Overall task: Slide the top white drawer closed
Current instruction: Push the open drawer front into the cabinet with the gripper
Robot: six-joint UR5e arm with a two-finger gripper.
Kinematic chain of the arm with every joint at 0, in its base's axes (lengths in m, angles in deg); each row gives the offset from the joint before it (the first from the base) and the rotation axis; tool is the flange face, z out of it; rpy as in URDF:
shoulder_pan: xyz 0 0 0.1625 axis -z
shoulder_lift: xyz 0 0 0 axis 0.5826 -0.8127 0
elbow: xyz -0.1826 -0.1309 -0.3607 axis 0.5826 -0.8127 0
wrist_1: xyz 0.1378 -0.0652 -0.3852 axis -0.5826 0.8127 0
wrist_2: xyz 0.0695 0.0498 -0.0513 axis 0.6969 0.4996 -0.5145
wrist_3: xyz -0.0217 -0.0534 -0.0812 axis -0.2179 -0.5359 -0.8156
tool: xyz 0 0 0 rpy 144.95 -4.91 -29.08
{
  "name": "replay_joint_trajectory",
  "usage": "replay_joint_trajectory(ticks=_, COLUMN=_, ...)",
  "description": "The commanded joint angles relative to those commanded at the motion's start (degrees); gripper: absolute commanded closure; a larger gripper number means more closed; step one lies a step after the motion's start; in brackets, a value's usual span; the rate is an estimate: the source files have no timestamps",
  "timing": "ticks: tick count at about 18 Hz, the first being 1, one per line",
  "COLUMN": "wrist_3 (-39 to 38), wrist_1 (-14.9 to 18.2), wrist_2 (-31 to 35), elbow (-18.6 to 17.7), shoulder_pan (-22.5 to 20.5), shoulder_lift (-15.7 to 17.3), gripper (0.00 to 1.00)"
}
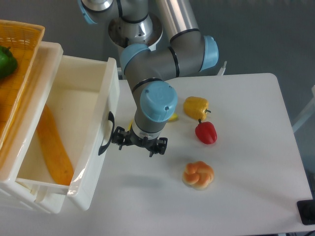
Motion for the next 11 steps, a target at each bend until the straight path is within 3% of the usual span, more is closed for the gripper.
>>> replay_joint_trajectory(ticks=11, wrist_3=-0.18, wrist_1=0.88, wrist_2=-2.55, elbow=0.0, shoulder_pan=2.55, shoulder_lift=1.32, gripper=0.0)
